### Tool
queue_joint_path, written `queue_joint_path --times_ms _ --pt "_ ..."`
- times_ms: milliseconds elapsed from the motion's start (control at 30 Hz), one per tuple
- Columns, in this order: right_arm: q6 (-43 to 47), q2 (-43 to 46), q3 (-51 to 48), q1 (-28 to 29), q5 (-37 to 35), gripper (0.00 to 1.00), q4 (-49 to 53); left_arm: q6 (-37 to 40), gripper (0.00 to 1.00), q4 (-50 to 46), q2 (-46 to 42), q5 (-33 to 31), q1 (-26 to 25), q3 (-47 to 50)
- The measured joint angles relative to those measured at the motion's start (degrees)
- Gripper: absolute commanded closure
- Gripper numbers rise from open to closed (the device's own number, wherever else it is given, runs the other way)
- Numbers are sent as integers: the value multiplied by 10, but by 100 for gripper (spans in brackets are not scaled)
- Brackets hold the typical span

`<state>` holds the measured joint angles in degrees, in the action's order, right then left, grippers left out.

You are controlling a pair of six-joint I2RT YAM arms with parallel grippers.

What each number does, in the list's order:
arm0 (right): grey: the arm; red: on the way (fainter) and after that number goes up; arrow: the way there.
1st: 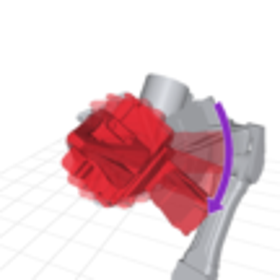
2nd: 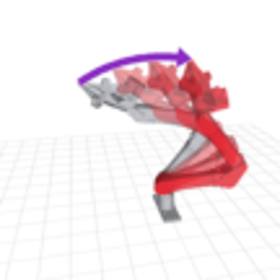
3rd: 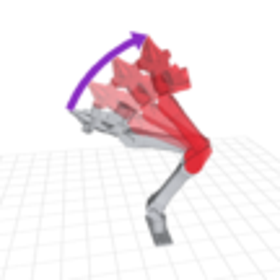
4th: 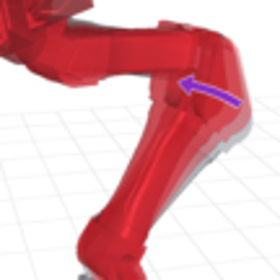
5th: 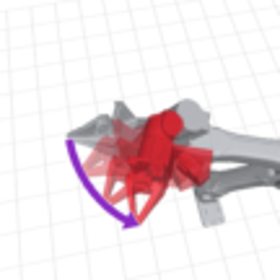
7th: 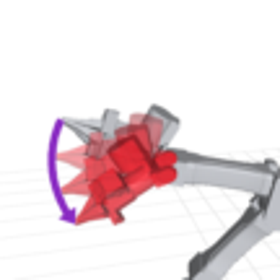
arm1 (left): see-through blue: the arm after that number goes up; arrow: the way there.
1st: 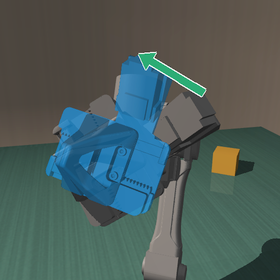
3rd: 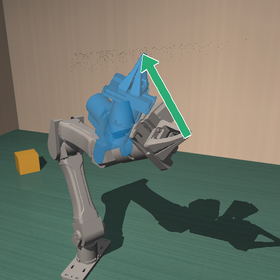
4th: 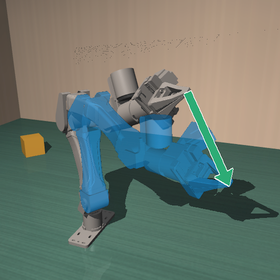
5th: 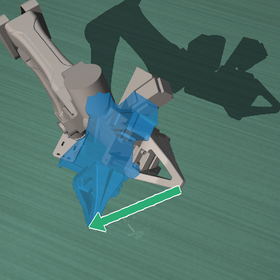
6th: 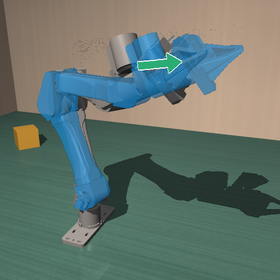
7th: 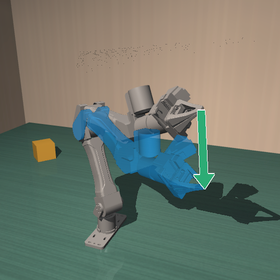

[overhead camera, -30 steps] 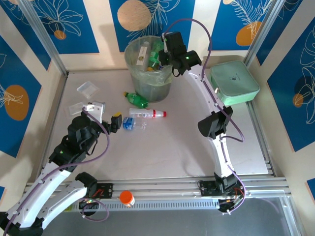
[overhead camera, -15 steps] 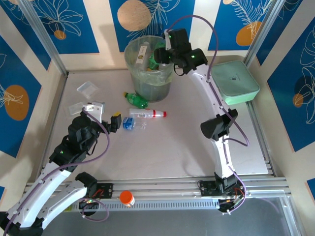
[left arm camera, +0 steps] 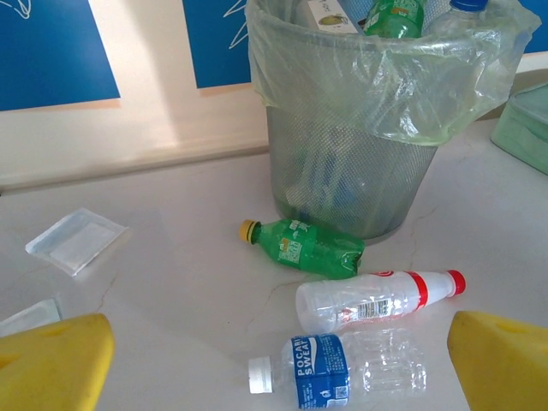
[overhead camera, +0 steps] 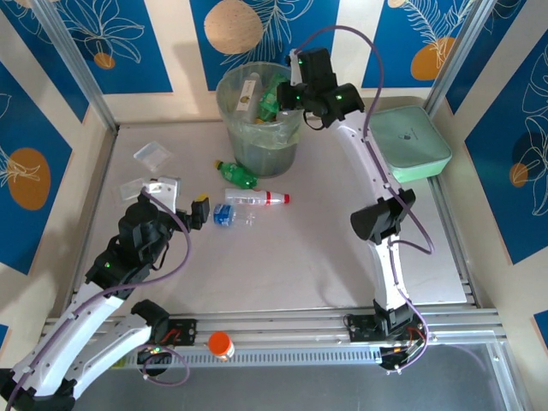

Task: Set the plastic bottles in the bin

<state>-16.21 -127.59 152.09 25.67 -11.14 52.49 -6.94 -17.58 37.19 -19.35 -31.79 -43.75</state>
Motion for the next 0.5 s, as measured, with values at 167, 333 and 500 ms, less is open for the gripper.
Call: queue_joint_path --times_ms 167,333,500 --pt "-8 -21 -13 -8 6 97 13 0 1 0 0 -7 0 0" --pt "-8 -20 -14 -8 7 96 16 -1 1 -1 6 -16 0 0" --pt "-9 4 -20 -8 11 87 16 -20 1 -21 33 -21 0 -5"
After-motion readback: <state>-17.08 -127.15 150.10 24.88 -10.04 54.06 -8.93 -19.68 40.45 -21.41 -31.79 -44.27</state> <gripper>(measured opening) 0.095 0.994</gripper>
